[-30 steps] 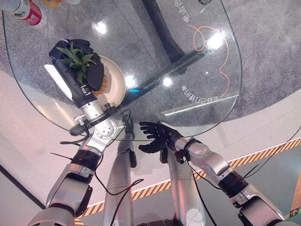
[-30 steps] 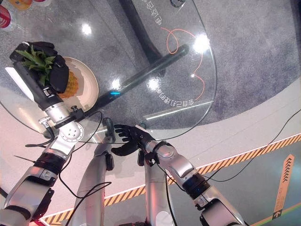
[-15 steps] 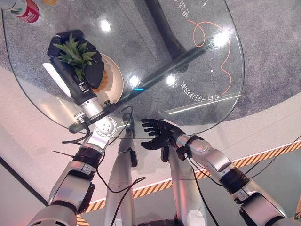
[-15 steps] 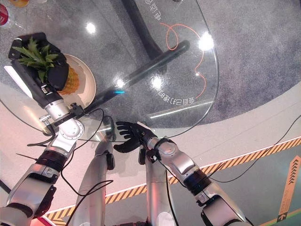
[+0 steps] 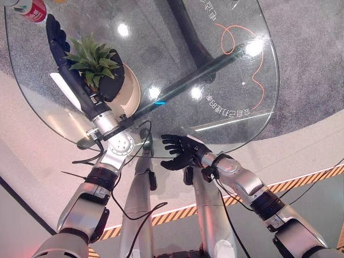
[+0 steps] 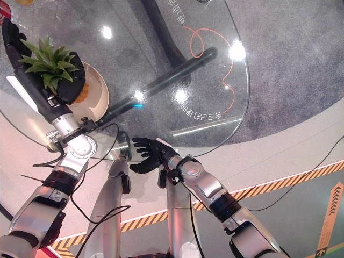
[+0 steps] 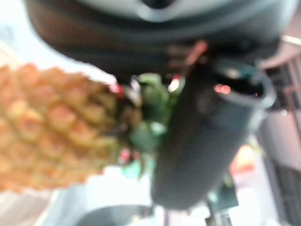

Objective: Pick up the fruit to the plate

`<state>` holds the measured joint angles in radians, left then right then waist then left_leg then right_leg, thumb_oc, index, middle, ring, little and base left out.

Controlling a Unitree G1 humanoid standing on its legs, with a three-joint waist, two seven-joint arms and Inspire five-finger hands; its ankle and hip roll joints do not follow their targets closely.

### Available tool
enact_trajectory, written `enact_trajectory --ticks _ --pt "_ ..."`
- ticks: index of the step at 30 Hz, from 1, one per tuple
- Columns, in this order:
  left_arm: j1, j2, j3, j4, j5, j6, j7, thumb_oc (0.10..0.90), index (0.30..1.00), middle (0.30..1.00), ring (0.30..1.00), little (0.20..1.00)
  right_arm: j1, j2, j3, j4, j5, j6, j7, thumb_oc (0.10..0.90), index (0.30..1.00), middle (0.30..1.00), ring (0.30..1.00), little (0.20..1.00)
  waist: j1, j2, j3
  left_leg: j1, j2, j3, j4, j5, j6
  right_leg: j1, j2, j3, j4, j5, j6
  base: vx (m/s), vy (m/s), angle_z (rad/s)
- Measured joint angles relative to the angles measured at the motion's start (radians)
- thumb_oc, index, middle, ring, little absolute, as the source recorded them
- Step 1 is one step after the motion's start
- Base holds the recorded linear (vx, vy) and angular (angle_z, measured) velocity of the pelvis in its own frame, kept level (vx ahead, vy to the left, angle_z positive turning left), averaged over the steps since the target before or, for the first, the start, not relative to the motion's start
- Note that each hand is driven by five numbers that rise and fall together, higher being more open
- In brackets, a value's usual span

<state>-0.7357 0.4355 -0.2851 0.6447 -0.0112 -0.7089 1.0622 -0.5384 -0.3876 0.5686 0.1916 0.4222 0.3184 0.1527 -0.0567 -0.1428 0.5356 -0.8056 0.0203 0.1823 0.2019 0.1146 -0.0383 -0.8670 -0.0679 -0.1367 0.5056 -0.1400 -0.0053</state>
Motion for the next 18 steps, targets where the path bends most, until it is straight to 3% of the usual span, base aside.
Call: enact_trajectory --ticks 18 --pt "0.037 0.008 0.026 0.001 -0.093 0.003 -0.146 0.800 0.900 0.900 0.900 0.900 0.014 -0.003 -0.018 0.000 -0.031 0.000 0.023 0.800 0.900 0.900 0.900 0.900 0.019 0.020 0.001 0.029 0.010 -0.010 -0.043 0.028 -0.018 0.014 0.011 -0.017 -0.003 0.000 -0.019 -0.02 -0.050 0.01"
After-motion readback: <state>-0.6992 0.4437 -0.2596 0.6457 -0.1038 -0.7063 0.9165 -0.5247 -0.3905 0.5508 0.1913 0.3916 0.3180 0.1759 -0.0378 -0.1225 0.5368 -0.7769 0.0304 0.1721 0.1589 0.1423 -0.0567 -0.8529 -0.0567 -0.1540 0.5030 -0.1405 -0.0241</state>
